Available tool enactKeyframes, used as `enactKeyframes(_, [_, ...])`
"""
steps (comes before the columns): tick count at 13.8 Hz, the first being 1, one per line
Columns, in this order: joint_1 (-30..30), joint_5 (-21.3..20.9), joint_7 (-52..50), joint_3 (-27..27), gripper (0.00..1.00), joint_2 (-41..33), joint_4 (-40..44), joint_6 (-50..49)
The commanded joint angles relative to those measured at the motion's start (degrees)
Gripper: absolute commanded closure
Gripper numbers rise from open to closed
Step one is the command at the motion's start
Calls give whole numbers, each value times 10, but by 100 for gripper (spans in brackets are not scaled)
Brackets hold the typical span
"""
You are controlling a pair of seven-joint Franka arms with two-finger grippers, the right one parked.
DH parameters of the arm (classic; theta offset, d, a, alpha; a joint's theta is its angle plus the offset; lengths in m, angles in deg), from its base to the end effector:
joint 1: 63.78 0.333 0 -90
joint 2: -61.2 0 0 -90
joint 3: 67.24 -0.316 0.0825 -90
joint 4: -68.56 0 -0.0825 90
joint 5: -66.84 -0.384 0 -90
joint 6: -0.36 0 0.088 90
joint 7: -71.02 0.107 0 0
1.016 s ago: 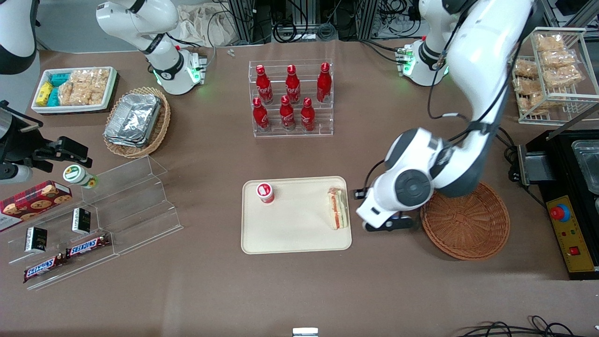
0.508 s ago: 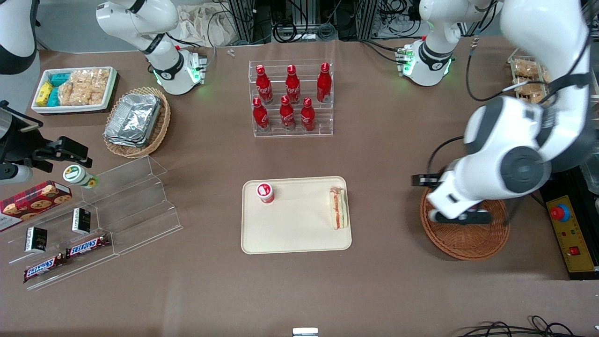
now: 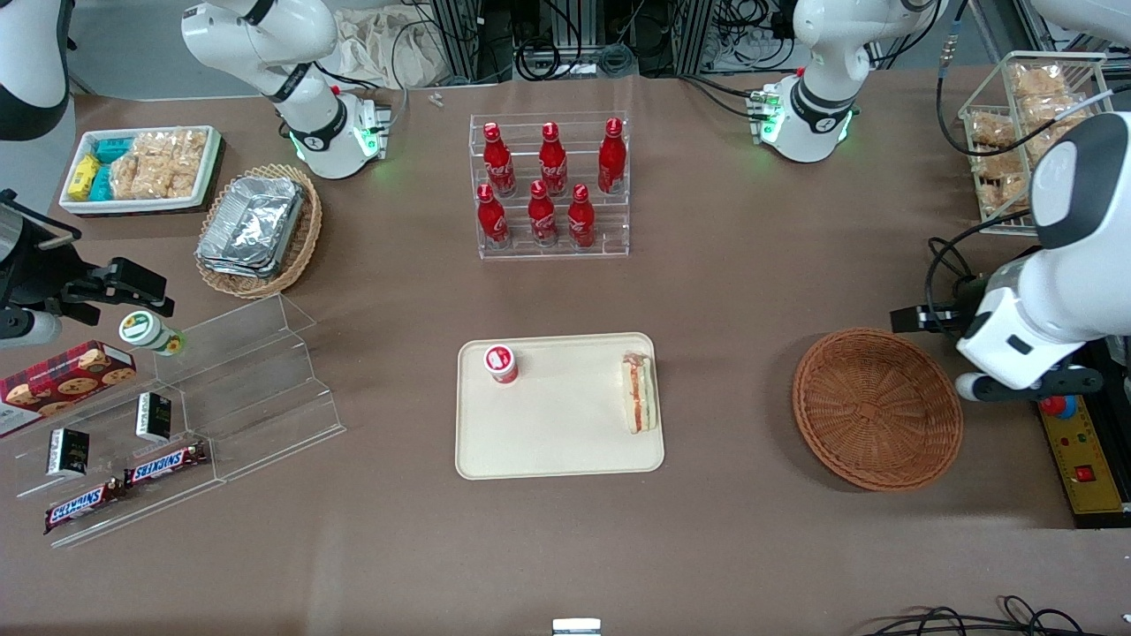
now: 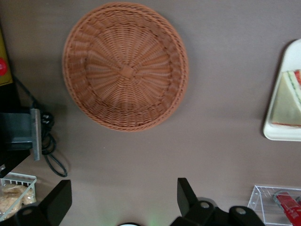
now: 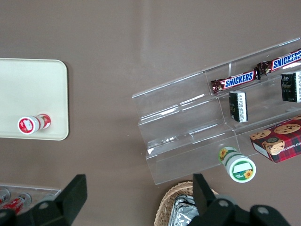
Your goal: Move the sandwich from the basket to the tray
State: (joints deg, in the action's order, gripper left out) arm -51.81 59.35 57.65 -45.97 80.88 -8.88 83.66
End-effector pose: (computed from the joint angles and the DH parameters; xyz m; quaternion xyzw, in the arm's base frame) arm 0.6304 -0.0512 0.5236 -0.9933 -0.0390 0.1063 0.0248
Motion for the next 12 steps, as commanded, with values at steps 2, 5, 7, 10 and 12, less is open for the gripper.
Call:
enactKeyframes(2, [23,-10,7,3,1,-10,-13,2])
enactKeyframes(5, [43,-10,20,2,1,-14,-14,4])
enactKeyframes(7, [15,-10,61,-39,1,-17,-15,4])
enactKeyframes(10, [-122,24,107,-207,1,-23,-16,7])
enactKeyframes(12, [-144,41,107,-243,1,-22,-16,15])
